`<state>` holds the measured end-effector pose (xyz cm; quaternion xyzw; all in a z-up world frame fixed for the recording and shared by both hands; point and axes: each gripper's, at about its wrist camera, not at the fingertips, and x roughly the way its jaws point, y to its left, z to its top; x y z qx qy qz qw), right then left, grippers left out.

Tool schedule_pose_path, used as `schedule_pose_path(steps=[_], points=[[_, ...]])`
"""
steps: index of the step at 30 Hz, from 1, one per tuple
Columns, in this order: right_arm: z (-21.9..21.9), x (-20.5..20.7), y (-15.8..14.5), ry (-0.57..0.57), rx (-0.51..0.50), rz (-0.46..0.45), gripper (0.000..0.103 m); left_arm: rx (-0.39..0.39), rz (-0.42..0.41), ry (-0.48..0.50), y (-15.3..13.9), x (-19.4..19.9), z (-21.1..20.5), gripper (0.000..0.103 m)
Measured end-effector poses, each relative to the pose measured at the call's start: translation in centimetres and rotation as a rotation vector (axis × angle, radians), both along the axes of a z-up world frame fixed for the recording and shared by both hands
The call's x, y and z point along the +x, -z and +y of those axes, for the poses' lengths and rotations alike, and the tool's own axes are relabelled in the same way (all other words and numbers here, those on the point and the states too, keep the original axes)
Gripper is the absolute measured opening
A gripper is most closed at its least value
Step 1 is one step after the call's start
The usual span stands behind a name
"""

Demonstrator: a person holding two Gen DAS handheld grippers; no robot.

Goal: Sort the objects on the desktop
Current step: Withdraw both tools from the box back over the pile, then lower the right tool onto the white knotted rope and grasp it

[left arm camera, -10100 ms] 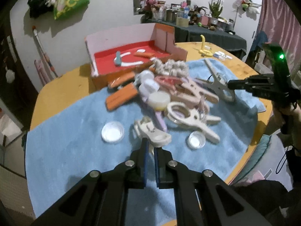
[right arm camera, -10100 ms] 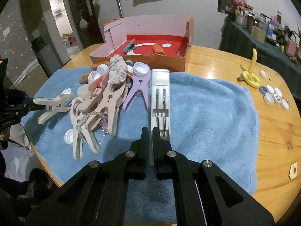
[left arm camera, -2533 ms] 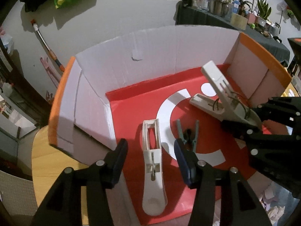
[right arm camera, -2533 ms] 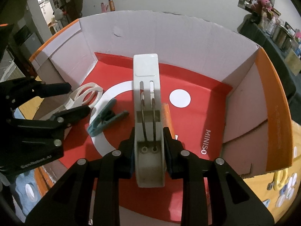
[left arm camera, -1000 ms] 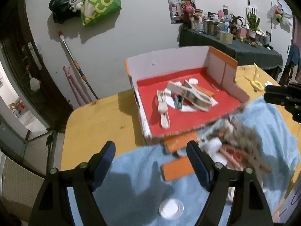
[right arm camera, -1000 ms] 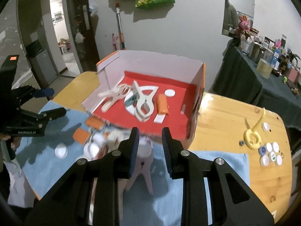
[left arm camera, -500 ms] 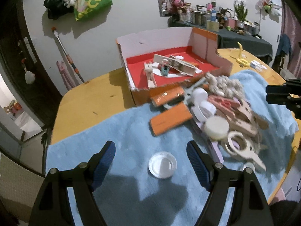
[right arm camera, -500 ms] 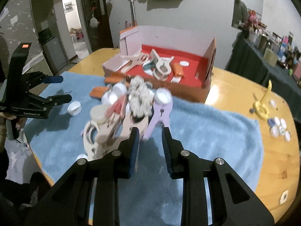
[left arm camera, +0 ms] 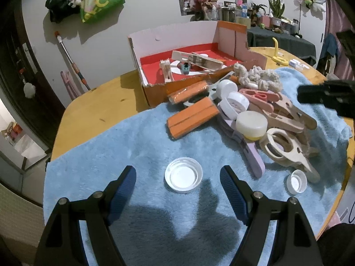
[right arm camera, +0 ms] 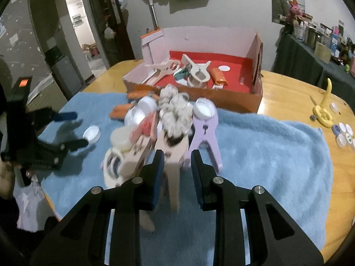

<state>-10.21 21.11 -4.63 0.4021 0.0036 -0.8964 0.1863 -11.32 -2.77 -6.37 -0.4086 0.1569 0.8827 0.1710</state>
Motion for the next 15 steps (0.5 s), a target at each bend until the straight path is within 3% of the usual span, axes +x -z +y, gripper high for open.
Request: schedule_pose_path(steps=[6, 15], points=[[-0.2, -3.1, -0.4, 0.000, -0.045, -0.011, 0.024, -0.008, 0.000, 0.003, 0.6, -0.4, -0.1, 0.080], [-1.5, -5.5, 0.1, -0.028, -0.010, -0.032, 0.024, 0.013, -0.023, 0.001, 1.4, -1.0, -1.0, 0.080]])
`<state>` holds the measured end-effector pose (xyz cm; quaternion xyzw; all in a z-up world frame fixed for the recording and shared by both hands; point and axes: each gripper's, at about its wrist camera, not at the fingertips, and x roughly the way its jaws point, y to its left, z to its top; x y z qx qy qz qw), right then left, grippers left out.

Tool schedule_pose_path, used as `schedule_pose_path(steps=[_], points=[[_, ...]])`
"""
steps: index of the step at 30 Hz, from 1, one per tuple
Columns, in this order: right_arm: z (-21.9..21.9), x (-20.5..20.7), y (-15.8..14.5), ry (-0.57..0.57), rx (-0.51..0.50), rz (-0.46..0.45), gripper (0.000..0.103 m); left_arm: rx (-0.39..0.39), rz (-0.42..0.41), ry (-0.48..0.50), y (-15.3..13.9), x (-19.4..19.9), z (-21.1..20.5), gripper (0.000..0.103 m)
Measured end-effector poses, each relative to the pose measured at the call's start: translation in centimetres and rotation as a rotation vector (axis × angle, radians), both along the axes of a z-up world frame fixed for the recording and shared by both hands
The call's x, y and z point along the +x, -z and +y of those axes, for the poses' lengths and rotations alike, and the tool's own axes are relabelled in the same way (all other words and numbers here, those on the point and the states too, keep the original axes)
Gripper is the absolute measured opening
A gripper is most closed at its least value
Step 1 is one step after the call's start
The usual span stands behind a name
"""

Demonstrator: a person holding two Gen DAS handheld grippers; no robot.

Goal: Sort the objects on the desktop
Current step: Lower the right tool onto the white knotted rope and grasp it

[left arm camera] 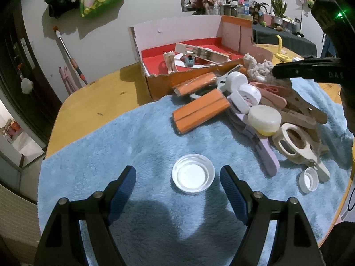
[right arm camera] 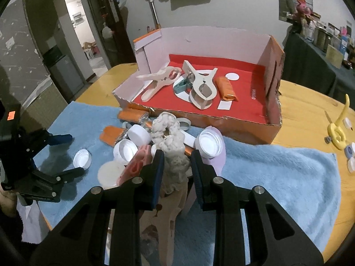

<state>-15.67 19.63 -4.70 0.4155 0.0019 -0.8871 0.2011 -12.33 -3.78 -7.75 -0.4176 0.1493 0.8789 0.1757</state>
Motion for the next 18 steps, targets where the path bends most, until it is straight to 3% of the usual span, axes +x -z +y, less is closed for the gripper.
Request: schedule_pose_path(steps=[7, 12, 18], points=[[-0.6, 0.9, -0.1, -0.024, 0.025, 0.021, 0.017, 0.031, 0.007, 0.029, -0.1, 0.2, -0.1, 0.079], [-0.7, 2.0, -0.3, -0.034, 0.031, 0.034, 0.017, 0.033, 0.032, 0.048, -0.7, 0.9, 0.1, 0.073], [-0.1, 2.5, -0.3, -0.027, 0.021, 0.034, 0.017, 0.108, 0.020, 0.093, -1.5, 1.8, 0.2, 0.061]])
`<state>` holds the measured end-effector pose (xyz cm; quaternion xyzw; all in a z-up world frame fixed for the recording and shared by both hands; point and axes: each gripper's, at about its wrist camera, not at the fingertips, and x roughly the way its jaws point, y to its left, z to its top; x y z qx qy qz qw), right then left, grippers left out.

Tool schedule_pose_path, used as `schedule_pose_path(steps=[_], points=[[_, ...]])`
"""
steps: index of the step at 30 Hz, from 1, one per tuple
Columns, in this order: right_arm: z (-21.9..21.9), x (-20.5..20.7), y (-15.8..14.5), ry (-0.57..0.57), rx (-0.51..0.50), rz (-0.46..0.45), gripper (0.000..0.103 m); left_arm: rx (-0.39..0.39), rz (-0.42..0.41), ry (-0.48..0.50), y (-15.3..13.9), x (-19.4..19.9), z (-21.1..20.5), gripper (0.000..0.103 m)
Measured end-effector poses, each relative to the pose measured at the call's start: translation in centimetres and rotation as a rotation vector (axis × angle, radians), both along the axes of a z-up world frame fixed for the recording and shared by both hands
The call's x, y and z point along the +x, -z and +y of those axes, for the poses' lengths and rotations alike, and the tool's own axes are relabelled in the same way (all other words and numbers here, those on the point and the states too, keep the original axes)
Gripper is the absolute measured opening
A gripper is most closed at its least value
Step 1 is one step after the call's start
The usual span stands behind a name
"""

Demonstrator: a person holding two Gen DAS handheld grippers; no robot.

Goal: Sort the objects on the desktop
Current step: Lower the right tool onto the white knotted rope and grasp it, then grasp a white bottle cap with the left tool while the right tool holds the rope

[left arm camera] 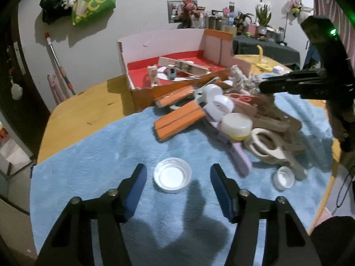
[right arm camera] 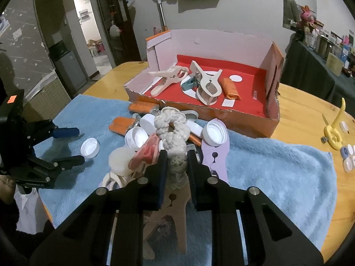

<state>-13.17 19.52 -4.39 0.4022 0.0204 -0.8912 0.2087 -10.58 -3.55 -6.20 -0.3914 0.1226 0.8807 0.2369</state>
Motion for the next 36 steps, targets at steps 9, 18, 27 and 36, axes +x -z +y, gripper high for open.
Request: schedule_pose_path(steps=[9, 18, 27, 36], points=[[0.1, 0.3, 0.1, -0.004, -0.007, 0.003, 0.017, 0.001, -0.043, 0.000, 1.2, -0.4, 0.4, 0.050], [0.3, 0.1, 0.2, -0.003, -0.012, -0.001, 0.017, 0.007, -0.051, -0.030, 1.7, -1.3, 0.2, 0.050], [0.3, -0.1, 0.4, -0.009, -0.017, -0.005, 0.017, 0.013, -0.054, -0.056, 2.3, -2.0, -0.3, 0.038], [0.3, -0.1, 0.5, -0.007, -0.027, -0.005, 0.017, 0.023, -0.060, -0.085, 1.9, -2.5, -1.2, 0.013]])
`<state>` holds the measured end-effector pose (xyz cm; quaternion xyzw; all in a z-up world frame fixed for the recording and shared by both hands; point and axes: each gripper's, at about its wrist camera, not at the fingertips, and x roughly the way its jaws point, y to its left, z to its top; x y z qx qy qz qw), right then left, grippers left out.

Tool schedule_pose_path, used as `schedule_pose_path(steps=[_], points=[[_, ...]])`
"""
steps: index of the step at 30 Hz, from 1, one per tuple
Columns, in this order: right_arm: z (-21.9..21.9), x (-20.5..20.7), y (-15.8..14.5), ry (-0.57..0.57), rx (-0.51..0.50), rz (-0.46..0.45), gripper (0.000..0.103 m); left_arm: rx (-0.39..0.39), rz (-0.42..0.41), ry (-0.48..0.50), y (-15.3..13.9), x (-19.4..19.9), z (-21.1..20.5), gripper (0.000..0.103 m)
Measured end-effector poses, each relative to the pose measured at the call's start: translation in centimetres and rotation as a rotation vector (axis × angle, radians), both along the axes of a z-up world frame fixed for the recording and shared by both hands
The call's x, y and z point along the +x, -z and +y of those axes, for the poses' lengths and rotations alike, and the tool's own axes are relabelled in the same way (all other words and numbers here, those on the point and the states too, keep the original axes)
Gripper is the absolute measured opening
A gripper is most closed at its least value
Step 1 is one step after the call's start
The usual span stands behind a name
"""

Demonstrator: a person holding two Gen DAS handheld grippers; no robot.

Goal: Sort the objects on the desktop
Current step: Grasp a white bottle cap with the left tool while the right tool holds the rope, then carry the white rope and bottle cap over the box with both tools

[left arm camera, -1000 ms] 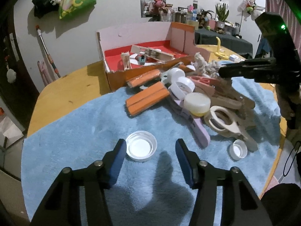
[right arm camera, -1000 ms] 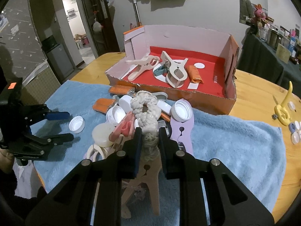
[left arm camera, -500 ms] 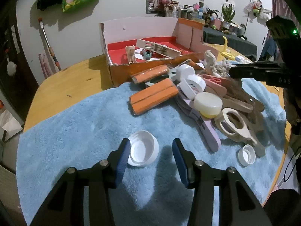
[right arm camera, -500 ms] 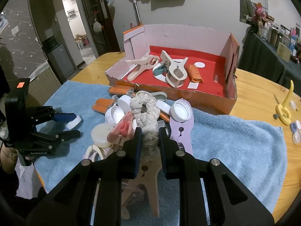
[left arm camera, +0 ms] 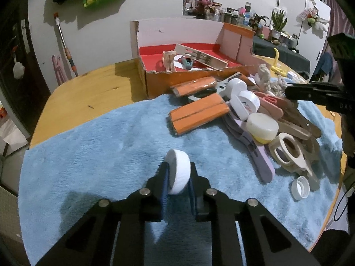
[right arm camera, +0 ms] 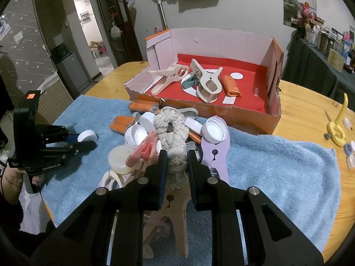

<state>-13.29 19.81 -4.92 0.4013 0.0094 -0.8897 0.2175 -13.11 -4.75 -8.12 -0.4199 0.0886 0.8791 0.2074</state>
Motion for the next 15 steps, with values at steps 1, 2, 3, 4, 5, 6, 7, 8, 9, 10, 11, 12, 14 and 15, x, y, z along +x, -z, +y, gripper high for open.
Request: schedule_pose_path(steps=[1, 2, 3, 4, 5, 6, 7, 8, 9, 10, 11, 12, 14, 15], points=[[0.0, 0.0, 0.0, 0.001, 0.000, 0.000, 0.017, -0.003, 0.005, 0.003, -0.1, 0.1, 0.1, 0.011], [0.0, 0.1, 0.0, 0.002, 0.000, 0.002, 0.016, -0.004, 0.008, 0.007, -0.2, 0.1, 0.2, 0.011], [0.0, 0.1, -0.1, 0.003, 0.001, 0.003, 0.016, -0.001, 0.010, 0.009, -0.3, 0.1, 0.2, 0.011], [0.1, 0.2, -0.1, 0.003, -0.001, 0.004, 0.016, 0.005, 0.012, 0.014, -0.6, 0.2, 0.2, 0.011], [0.1, 0.2, -0.2, 0.005, -0.001, 0.003, 0.015, 0.009, 0.014, 0.015, -0.7, 0.2, 0.3, 0.011], [0.2, 0.2, -0.2, 0.007, -0.001, 0.004, 0.015, 0.014, 0.017, 0.017, -0.8, 0.2, 0.3, 0.011], [0.2, 0.3, -0.3, 0.007, 0.000, 0.004, 0.015, 0.019, 0.020, 0.019, -1.1, 0.3, 0.4, 0.011], [0.3, 0.4, -0.3, 0.007, 0.001, 0.004, 0.015, 0.024, 0.023, 0.022, -1.3, 0.3, 0.4, 0.011], [0.3, 0.4, -0.4, 0.008, 0.002, 0.005, 0.015, 0.028, 0.026, 0.023, -1.6, 0.4, 0.5, 0.011], [0.4, 0.5, -0.4, 0.008, 0.002, 0.006, 0.015, 0.030, 0.028, 0.025, -1.8, 0.5, 0.6, 0.011], [0.5, 0.6, -0.5, 0.009, 0.001, 0.006, 0.015, 0.033, 0.026, 0.027, -2.0, 0.5, 0.6, 0.011], [0.6, 0.7, -0.6, 0.010, 0.000, 0.008, 0.015, 0.040, 0.026, 0.028, -2.2, 0.6, 0.7, 0.011], [0.9, 1.0, -0.7, 0.014, -0.002, 0.012, 0.015, 0.051, 0.025, 0.031, -2.7, 0.7, 0.9, 0.011], [1.0, 1.1, -0.8, 0.017, -0.004, 0.014, 0.015, 0.050, 0.025, 0.031, -2.9, 0.7, 1.0, 0.011]])
